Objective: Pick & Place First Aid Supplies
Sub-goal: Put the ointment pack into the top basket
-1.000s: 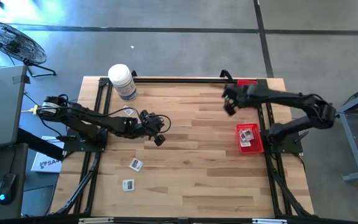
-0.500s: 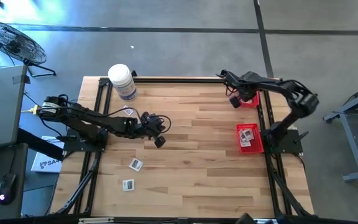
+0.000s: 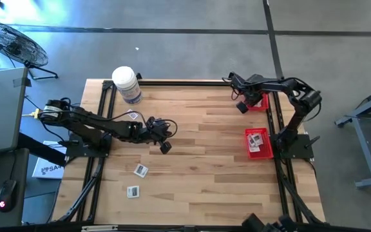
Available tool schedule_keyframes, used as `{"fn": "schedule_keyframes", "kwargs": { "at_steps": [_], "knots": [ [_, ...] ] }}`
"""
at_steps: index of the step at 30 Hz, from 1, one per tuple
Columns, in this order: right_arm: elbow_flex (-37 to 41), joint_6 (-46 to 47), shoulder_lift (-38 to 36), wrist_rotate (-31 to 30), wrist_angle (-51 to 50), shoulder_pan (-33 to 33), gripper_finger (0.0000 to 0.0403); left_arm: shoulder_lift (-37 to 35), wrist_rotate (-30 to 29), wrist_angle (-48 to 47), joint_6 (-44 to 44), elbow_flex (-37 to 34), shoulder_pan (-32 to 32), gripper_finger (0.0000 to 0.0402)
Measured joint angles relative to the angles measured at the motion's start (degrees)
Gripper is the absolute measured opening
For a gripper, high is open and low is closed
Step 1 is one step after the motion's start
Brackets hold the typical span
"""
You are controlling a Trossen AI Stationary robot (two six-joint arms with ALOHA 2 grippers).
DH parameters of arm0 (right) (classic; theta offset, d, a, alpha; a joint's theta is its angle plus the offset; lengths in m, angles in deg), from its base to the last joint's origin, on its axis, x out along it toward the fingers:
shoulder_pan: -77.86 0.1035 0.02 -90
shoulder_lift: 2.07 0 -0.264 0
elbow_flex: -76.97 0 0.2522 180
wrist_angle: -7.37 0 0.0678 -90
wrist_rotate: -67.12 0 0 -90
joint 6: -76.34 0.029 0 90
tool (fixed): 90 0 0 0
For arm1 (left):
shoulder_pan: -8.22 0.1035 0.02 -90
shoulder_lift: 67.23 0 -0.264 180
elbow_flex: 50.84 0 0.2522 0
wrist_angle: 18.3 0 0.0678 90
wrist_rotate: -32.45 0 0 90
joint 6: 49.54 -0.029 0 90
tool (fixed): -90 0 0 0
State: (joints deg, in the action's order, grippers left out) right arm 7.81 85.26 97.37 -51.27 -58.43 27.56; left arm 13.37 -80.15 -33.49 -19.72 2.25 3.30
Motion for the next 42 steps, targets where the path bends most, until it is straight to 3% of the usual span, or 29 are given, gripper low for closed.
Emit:
{"fn": "schedule_keyframes", "kwargs": {
  "at_steps": [5, 8, 11, 15, 22, 28, 34, 42],
  "knots": [
    [0.0, -3.1, 0.0, -0.2, 0.9, 0.0, 0.0097, 0.0, 0.0, 0.4, 0.0, 0.0, 0.0, 0.0000],
    [-0.3, -3.9, -0.1, -5.6, -1.0, 0.4, 0.0123, -0.7, 0.5, -0.4, -0.7, 0.0, 0.0, 0.0000],
    [-1.7, -1.7, -1.5, -10.3, -6.2, 1.3, 0.0129, -3.2, 0.6, -3.5, -1.1, 0.0, 0.2, 0.0000],
    [-3.6, -0.4, -5.9, -10.3, -9.4, 3.1, 0.0123, -7.5, 0.1, -7.5, -0.9, 0.0, 1.7, 0.0000],
    [-3.7, -1.5, -17.8, -3.6, -5.2, 9.8, 0.0112, -13.9, -2.1, -20.2, 3.3, 0.1, 7.1, 0.0000],
    [0.6, -3.5, -25.5, 7.0, 8.5, 18.0, 0.0102, -14.3, -9.6, -36.6, 20.4, -0.9, 15.1, 0.0000],
    [6.1, -4.5, -27.2, 14.5, 21.9, 24.1, 0.0092, -11.9, -8.0, -31.4, 29.4, -7.4, 23.3, 0.0000],
    [8.7, -4.4, -27.0, 15.3, 26.7, 27.7, 0.0087, -5.8, -7.9, -23.7, 29.2, -10.3, 28.0, 0.0000]
  ]
}}
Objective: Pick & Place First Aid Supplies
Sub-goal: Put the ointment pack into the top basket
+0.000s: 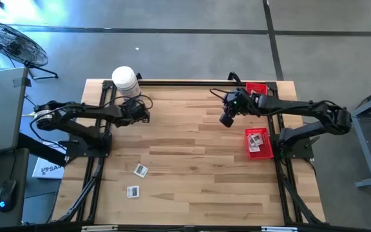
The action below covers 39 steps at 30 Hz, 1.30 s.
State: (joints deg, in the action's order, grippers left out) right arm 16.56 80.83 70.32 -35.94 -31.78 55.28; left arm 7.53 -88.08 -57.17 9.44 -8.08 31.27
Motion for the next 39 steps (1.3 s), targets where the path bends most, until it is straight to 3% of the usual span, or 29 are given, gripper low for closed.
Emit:
{"fn": "schedule_keyframes", "kwargs": {
  "at_steps": [12, 20, 31, 35, 39],
  "knots": [
    [0.0, 0.6, 0.0, 0.5, 0.1, 2.2, 0.0087, 7.1, -0.1, 4.8, 1.2, 0.2, -0.6, 0.0000],
    [0.0, 0.4, 0.0, 5.9, 4.8, 2.4, 0.0087, 7.5, 5.9, 18.1, 0.0, 0.0, -8.2, 0.0000],
    [0.0, 0.6, 0.0, 12.7, 11.4, 2.4, 0.0087, 12.8, 3.9, 30.4, -0.3, 0.0, -15.8, 0.0000],
    [0.0, 0.6, 0.0, 12.7, 11.5, 2.6, 0.0087, 12.8, 3.3, 33.2, -4.7, 1.2, -16.5, 0.0000],
    [0.0, 0.6, 0.0, 12.6, 11.6, 3.3, 0.0087, 12.7, 8.0, 32.5, -13.1, 4.6, -16.3, 0.0000]
  ]
}}
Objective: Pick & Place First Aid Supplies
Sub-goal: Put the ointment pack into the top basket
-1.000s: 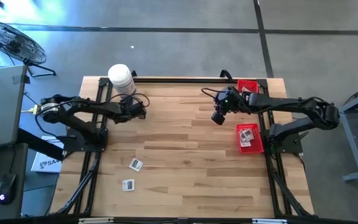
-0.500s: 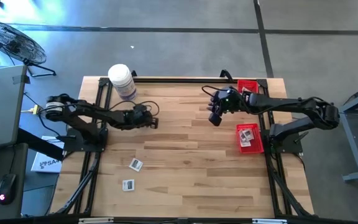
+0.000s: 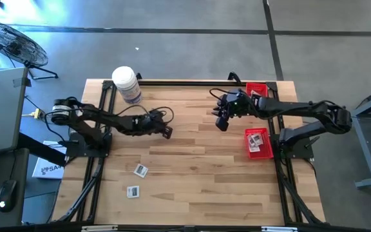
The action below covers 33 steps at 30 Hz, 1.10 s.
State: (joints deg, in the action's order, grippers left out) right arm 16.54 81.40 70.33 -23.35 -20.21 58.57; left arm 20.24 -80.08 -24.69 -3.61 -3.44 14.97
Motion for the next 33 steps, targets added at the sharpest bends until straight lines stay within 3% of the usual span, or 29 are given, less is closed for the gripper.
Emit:
{"fn": "schedule_keyframes", "kwargs": {
  "at_steps": [2, 5, 10, 12, 21, 26, 33],
  "knots": [
    [0.0, 0.0, 0.0, 0.1, 0.0, 0.7, 0.0087, -1.3, -0.4, -3.9, -1.8, 1.3, 0.0, 0.0000],
    [0.0, -0.1, 0.0, 0.2, 0.0, 1.9, 0.0087, -3.5, -5.4, -14.0, -0.6, 3.0, 0.0, 0.0000],
    [0.0, -0.6, 0.0, -0.7, 0.9, 3.7, 0.0087, -4.4, -14.5, -29.3, 11.5, 3.1, 0.0, 0.0000],
    [0.0, -0.6, 0.0, -1.1, 2.4, 4.1, 0.0087, -3.2, -16.9, -31.0, 15.8, 3.0, 0.0, 0.0000],
    [0.0, -1.0, 0.0, 0.2, 6.3, 4.1, 0.0087, 6.5, -15.4, -12.5, 14.6, 1.3, 0.0, 0.0000],
    [0.0, -2.2, 0.0, 2.9, 5.8, 5.1, 0.0087, 10.9, -10.8, -0.2, 12.5, 1.4, -0.8, 0.0000],
    [0.0, -10.7, 2.0, 3.5, 7.7, 9.7, 0.0087, 14.0, -2.9, 16.7, 5.2, 1.2, -3.6, 0.0000]
  ]
}}
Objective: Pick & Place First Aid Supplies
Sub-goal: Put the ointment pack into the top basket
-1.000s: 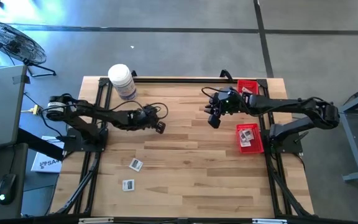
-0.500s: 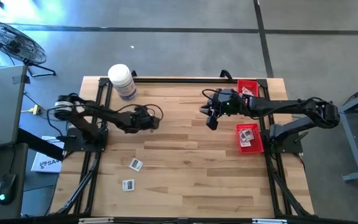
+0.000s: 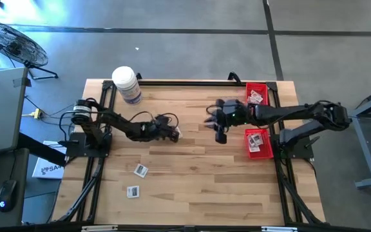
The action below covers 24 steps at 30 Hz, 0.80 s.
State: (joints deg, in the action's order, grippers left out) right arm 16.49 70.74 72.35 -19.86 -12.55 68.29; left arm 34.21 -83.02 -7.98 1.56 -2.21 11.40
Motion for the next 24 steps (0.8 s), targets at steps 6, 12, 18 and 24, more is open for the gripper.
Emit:
{"fn": "schedule_keyframes", "kwargs": {
  "at_steps": [6, 12, 18, 24],
  "knots": [
    [0.0, -7.4, 8.5, 1.9, 7.9, 4.8, 0.0088, 1.5, 2.7, 3.0, -1.6, 0.0, 0.1, 0.0000],
    [-1.5, -13.1, 16.9, 0.7, 12.1, 8.2, 0.0088, 2.2, 5.0, 4.9, -1.6, 0.1, 0.2, 0.0000],
    [-5.8, -16.4, 19.5, 0.2, 9.7, 8.7, 0.0088, 0.0, 10.2, 7.8, -4.3, -0.1, 0.1, 0.0000],
    [-7.4, -17.6, 19.5, 1.3, 6.0, 8.6, 0.0115, -8.3, 9.7, 4.5, -9.9, -0.1, 0.2, 0.0000]
  ]
}}
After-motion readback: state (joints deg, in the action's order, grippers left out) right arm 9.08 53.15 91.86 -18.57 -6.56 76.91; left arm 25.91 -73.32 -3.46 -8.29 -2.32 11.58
